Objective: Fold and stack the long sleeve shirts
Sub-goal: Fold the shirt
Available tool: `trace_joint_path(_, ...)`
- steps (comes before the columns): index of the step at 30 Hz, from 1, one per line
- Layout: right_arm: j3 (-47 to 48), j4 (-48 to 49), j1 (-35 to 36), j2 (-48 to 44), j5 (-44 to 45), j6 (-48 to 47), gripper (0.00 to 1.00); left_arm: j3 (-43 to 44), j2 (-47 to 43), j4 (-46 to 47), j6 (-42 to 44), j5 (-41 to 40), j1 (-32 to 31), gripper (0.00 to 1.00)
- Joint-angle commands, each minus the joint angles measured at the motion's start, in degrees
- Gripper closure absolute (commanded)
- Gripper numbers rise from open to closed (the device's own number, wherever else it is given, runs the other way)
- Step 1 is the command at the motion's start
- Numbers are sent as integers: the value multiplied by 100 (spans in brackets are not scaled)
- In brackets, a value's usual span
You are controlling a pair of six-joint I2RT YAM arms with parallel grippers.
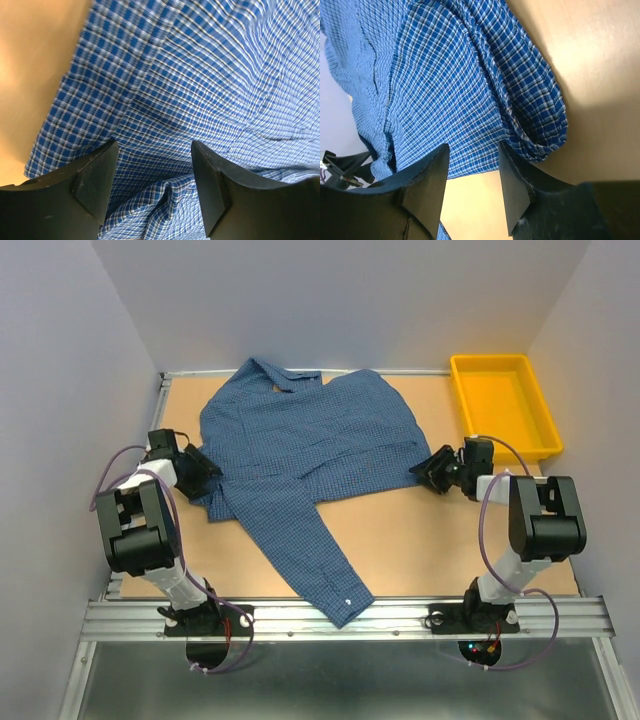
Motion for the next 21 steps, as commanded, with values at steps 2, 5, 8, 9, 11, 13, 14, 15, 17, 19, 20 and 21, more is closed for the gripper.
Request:
trace_joint_path(2, -588, 146, -83, -234, 569, -131, 50, 198, 228, 165, 62, -267, 215, 28)
trace_joint_path(5, -685, -90, -92, -569, 807, -201, 49, 391, 395, 112, 159, -382, 294, 28)
trace_joint_path(8, -571, -459, -92, -867, 755, -403, 49, 663, 624, 77, 318, -364, 338, 28)
trace_joint_path(9, -536, -548, -92, -981, 711, -482, 49, 733, 677, 51, 353, -347, 347, 28)
trace_joint_path(11, -430, -880, -66, -1359, 554, -771, 48, 874, 642, -11, 397, -312, 338, 28)
trace_joint_path(13, -290, -1162, 100, -1841, 483, -1148, 48, 953, 441, -116, 441, -303, 338, 24)
trace_joint_path(14, -228, -1434, 205, -1974, 456, -1333, 47, 980, 344, -177, 458, -311, 347, 22)
trace_joint_path(15, -71, -1602, 380, -2080, 447, -1518, 46, 1032, 134, -239, 485, -346, 347, 19)
trace_joint_path(17, 123, -2138, 1100, -2308, 561, -2133, 45, 1068, -104, -502, 581, -417, 338, 17)
trace_joint_path(19, 377, -2611, 2107, -2380, 946, -2598, 44, 1016, -534, -652, 625, -513, 338, 16)
trace_joint_path(20, 448, -2718, 2470, -2380, 1053, -2740, 44, 989, -675, -688, 652, -540, 338, 15)
trace_joint_path(21, 501, -2815, 2813, -2380, 1193, -2854, 44, 945, -972, -705, 678, -575, 347, 15)
